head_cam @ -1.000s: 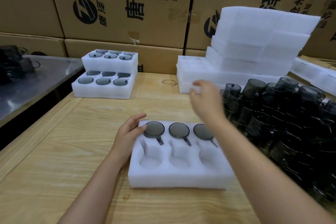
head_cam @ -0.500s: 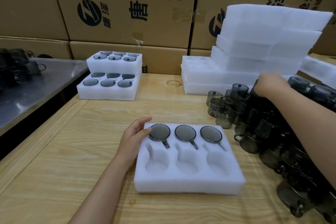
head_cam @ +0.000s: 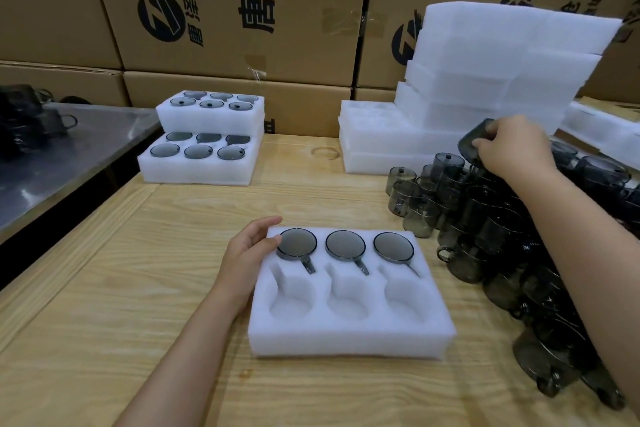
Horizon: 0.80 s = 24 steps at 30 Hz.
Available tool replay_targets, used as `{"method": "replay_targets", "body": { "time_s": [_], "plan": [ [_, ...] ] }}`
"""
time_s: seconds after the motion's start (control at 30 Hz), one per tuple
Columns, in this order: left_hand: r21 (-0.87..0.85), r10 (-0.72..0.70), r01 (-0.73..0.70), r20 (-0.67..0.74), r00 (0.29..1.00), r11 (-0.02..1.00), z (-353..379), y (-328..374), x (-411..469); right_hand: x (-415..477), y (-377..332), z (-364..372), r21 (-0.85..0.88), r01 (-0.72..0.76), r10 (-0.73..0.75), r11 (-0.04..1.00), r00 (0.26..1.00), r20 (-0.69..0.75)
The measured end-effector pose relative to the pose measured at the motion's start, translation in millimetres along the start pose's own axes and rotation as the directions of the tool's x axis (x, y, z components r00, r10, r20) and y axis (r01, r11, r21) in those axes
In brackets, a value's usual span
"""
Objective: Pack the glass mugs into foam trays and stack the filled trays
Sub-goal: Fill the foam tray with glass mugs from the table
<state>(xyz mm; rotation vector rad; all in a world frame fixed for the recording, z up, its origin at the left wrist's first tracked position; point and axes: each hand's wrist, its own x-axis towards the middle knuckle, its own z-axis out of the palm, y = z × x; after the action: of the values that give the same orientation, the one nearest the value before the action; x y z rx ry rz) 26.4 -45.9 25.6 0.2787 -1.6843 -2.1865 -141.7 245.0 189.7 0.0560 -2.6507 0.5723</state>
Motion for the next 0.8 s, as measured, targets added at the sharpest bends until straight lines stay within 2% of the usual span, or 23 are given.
{"method": "replay_targets", "body": {
  "time_s": [0.17,0.3,0.37,0.43,0.5,0.53,0.6,0.67,0.73,0.8],
  "plan": [
    [0.013,0.005,-0.005,-0.013,1.0,1.0,-0.7,0.2,0.3,-71.2,-23.3,-12.4,0.257,0.092,-0.084,0.962,0.996,-0.039],
    [0.024,0.002,-0.002,-0.008,1.0,1.0,2.0,3.4,-2.3,-122.9,-30.8,-2.4,0.435,0.088,-0.15,0.896,0.982,0.112],
    [0.111,0.08,-0.077,-0.025,0.996,0.991,3.6,10.0,-5.6,-139.0,-30.6,4.4,0.501,0.097,-0.207,0.86,0.964,0.169],
    [0.278,0.243,-0.227,-0.025,0.97,0.933,6.9,23.9,-13.4,-150.0,-30.1,9.8,0.513,0.159,-0.294,0.843,0.937,0.191],
    [0.309,0.354,-0.362,0.084,0.931,0.879,14.8,40.0,-23.1,-157.1,-28.9,13.1,0.505,0.251,-0.398,0.826,0.894,0.206],
    [0.3,0.356,-0.394,0.176,0.918,0.869,20.7,46.4,-28.4,-159.2,-28.7,13.4,0.497,0.304,-0.453,0.813,0.867,0.21],
    [0.317,0.253,-0.38,0.376,0.892,0.869,37.4,52.6,-36.9,-160.8,-28.4,12.4,0.512,0.385,-0.542,0.768,0.817,0.198],
    [0.331,0.123,-0.322,0.503,0.855,0.887,54.1,51.3,-41.8,-160.4,-27.6,11.1,0.556,0.432,-0.609,0.71,0.773,0.177],
    [0.344,0.088,-0.309,0.529,0.844,0.887,66.4,49.0,-43.2,-160.5,-26.0,10.2,0.588,0.446,-0.635,0.675,0.757,0.155],
    [0.369,0.146,-0.348,0.476,0.867,0.862,74.4,49.6,-43.7,-162.2,-24.1,11.8,0.6,0.419,-0.597,0.682,0.793,0.125]
  ]
}}
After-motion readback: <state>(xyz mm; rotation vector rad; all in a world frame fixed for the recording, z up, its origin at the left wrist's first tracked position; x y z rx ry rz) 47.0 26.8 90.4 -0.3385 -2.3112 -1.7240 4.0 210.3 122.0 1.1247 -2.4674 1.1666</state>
